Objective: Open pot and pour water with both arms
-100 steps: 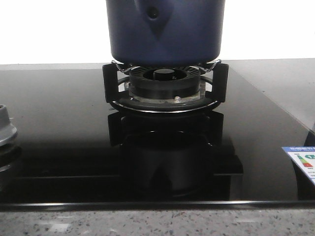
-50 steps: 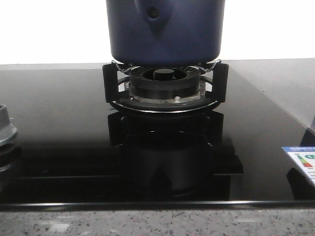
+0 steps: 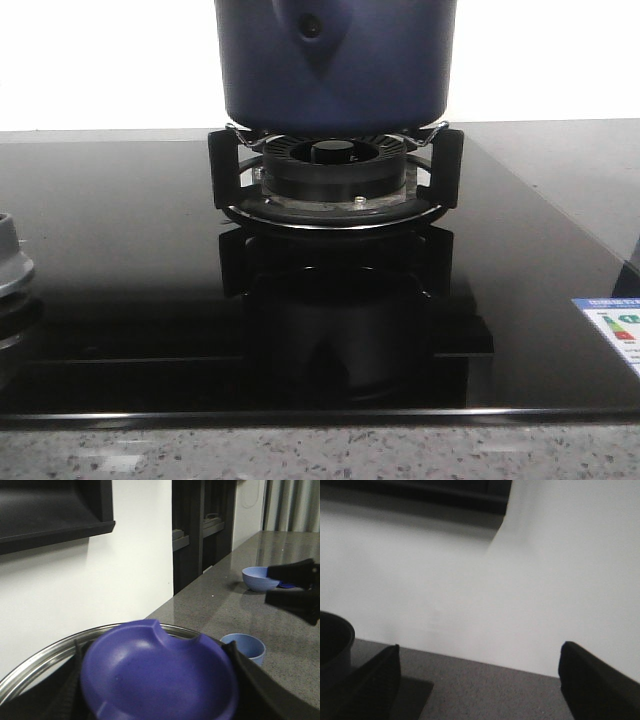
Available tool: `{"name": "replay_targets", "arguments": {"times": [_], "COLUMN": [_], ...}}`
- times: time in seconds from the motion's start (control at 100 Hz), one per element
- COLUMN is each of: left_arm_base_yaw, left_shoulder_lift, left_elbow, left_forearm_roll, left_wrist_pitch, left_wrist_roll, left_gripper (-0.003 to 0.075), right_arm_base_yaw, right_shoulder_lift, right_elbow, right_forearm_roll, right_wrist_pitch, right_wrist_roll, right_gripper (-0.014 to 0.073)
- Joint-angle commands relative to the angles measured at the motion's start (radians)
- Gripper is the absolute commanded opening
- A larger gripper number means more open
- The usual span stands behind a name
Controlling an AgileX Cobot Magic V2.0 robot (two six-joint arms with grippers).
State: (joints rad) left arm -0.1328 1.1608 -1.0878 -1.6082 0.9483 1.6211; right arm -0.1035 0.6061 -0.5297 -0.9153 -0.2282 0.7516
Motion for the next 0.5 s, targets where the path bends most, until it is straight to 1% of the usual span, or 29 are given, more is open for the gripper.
{"name": "replay_targets", "arguments": {"times": [0.0, 0.05, 0.16, 0.24, 0.29, 0.31, 0.49], "left_arm_base_yaw": [-0.033, -0.049, -0.084, -0.108, -0.12, -0.125, -0.169], "left_shoulder_lift": [-0.025, -0.024, -0.009, 0.014, 0.033, 0.04, 0.125], "left_elbow": [-0.031, -0.031, -0.031, -0.031, -0.033, -0.033, -0.086], "left_forearm_roll": [-0.109, -0.111, -0.155, -0.209, -0.244, -0.248, -0.248], "left_wrist_pitch": [-0.033, -0.055, -0.075, -0.075, -0.073, -0.073, -0.073], "left_wrist_roll": [0.009, 0.028, 0.084, 0.12, 0.138, 0.138, 0.141], "left_gripper": [0.0252, 0.0252, 0.0252, 0.0252, 0.0252, 0.0252, 0.0252], "right_arm_base_yaw": [-0.005, -0.005, -0.005, -0.005, -0.005, -0.005, -0.001], "right_shoulder_lift": [-0.075, -0.123, -0.22, -0.274, -0.307, -0.314, -0.36], "right_elbow": [-0.035, -0.034, -0.034, -0.034, -0.034, -0.034, -0.034], "right_forearm_roll": [0.016, 0.014, 0.014, 0.014, 0.014, 0.014, 0.014], "right_wrist_pitch": [-0.013, -0.008, 0.014, 0.031, 0.044, 0.052, 0.158], "right_wrist_roll": [0.035, 0.048, 0.106, 0.115, 0.115, 0.115, 0.119], "right_gripper": [0.0505, 0.043, 0.02, 0.0028, -0.0057, -0.007, -0.0069]}}
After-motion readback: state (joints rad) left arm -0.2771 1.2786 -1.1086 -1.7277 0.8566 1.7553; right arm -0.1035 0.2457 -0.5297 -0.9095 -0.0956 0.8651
